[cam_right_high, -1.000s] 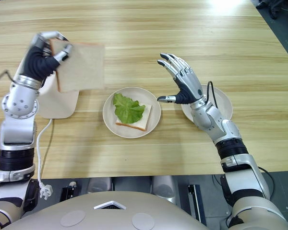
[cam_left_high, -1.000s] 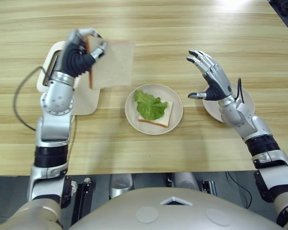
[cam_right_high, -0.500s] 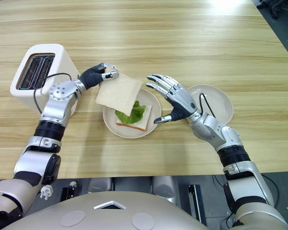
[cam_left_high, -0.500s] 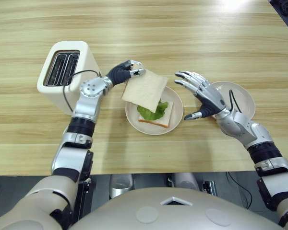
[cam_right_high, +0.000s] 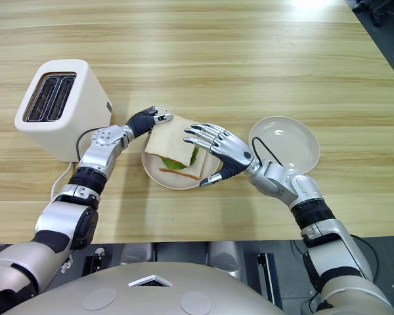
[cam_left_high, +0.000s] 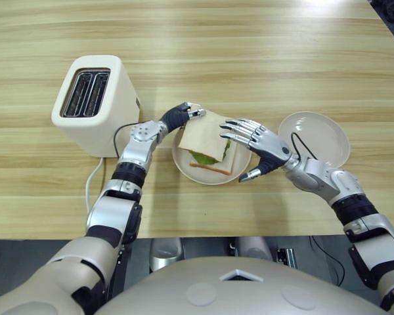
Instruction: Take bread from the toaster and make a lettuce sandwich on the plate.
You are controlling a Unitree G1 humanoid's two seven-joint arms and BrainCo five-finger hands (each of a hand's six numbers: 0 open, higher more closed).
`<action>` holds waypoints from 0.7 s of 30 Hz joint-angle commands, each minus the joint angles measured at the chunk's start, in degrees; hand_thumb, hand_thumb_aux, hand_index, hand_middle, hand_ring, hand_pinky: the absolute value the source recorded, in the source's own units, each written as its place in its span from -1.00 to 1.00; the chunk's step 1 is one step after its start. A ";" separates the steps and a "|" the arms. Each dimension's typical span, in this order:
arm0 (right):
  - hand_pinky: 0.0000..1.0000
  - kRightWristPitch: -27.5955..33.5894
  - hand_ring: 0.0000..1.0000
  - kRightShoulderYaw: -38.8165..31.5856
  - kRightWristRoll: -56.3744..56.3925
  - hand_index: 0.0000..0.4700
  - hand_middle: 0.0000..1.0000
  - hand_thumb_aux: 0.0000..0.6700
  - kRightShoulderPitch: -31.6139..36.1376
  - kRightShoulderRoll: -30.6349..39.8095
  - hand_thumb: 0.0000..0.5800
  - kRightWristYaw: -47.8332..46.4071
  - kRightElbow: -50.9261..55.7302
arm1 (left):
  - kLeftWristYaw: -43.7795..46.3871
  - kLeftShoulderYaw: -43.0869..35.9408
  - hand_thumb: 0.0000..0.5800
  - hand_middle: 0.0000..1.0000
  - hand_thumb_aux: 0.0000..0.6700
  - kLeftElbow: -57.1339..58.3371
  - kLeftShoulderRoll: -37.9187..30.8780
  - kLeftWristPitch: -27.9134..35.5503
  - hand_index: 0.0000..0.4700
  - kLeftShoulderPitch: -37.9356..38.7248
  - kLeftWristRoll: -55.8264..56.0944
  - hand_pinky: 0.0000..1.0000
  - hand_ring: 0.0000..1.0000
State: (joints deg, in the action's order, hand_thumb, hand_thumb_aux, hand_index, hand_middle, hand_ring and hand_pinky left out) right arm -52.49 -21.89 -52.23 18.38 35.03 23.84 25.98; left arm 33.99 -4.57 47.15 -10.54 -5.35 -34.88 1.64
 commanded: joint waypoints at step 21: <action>-1.00 3.22 -1.00 -6.55 -4.41 -1.00 -1.00 -1.00 3.37 -0.83 -1.00 -0.96 2.79 | -4.04 -2.24 1.00 1.00 1.00 -1.50 3.08 1.85 0.96 2.58 -3.57 1.00 1.00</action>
State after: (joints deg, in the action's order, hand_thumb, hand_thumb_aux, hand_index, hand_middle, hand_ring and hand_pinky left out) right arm -49.86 -27.84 -56.36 21.65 34.15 23.42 28.78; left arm 30.29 -6.41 46.10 -7.87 -4.12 -32.72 -1.61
